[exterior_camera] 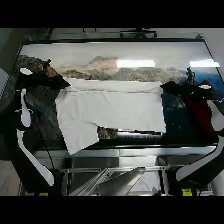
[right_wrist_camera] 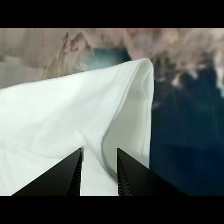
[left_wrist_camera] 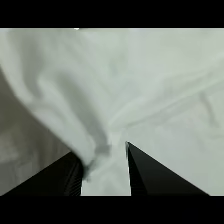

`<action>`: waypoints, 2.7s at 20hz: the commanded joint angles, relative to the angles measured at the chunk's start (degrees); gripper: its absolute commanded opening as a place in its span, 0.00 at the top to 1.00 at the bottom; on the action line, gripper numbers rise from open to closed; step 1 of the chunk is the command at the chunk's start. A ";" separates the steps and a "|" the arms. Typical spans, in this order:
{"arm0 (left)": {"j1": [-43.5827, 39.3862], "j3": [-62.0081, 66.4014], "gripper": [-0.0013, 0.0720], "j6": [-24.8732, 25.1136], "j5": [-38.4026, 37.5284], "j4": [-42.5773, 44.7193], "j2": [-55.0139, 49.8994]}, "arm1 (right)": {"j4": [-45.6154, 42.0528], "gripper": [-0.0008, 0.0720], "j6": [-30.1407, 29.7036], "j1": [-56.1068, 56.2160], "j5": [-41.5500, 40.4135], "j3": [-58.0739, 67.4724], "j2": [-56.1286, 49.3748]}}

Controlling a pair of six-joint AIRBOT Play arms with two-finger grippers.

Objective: Fold the shirts.

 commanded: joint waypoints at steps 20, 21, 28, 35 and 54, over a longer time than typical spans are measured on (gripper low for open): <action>16.13 -69.02 0.67 -2.23 1.07 8.04 49.46 | -30.82 0.28 15.34 -11.21 7.56 -38.86 33.83; 16.13 -70.62 0.67 -2.23 1.70 7.98 50.62 | -30.84 0.29 15.37 -10.49 7.26 -39.36 32.83; 16.15 -80.32 0.67 -6.19 4.24 15.65 56.26 | -24.70 0.31 12.07 -2.82 6.51 -39.91 26.29; 15.87 -87.23 0.67 -5.70 15.87 13.29 57.92 | -22.40 0.31 10.91 1.70 5.51 -39.89 25.90; 6.99 -87.78 0.95 -2.12 20.72 5.40 57.99 | -22.82 0.96 9.73 0.68 12.63 -39.82 26.40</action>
